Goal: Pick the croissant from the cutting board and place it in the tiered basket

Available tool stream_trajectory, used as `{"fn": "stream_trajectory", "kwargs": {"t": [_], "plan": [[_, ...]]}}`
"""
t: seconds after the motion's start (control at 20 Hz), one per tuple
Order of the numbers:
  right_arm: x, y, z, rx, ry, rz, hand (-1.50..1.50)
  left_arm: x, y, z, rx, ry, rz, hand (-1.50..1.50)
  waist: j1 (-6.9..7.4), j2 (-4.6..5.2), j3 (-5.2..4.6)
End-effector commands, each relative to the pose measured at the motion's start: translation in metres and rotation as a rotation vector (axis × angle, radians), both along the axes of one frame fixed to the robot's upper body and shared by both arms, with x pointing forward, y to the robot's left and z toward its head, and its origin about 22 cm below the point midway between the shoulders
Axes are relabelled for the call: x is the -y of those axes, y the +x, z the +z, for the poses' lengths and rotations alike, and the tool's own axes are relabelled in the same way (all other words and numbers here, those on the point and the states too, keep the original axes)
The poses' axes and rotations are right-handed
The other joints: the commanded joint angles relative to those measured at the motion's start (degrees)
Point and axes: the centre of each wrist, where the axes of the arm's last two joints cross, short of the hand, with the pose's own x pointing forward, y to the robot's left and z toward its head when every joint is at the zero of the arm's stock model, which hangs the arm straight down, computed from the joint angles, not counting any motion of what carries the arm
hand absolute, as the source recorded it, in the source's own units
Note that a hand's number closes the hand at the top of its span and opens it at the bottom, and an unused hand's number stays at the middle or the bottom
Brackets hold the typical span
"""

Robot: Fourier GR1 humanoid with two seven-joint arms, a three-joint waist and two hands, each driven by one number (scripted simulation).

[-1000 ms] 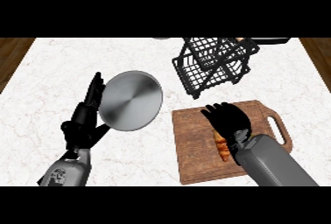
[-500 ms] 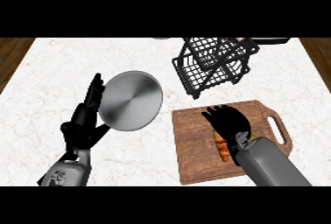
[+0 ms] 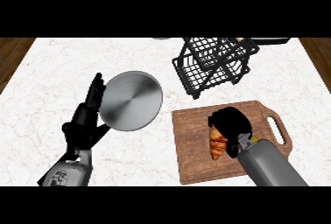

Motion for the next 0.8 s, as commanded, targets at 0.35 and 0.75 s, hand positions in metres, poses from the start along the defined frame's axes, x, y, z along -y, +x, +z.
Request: {"fn": "stream_trajectory", "kwargs": {"t": [0.35,0.75], "plan": [[-0.008,-0.005,-0.031,0.187,-0.006,0.113,1.5,-0.001,-0.005,-0.009,0.002,0.019,0.0,0.0,0.02,0.11,0.04],[-0.097,-0.028,-0.005,0.259,-0.022,-0.06,1.5,-0.01,-0.002,0.0,0.001,0.014,-0.005,0.0,0.18,0.05,0.04]]}}
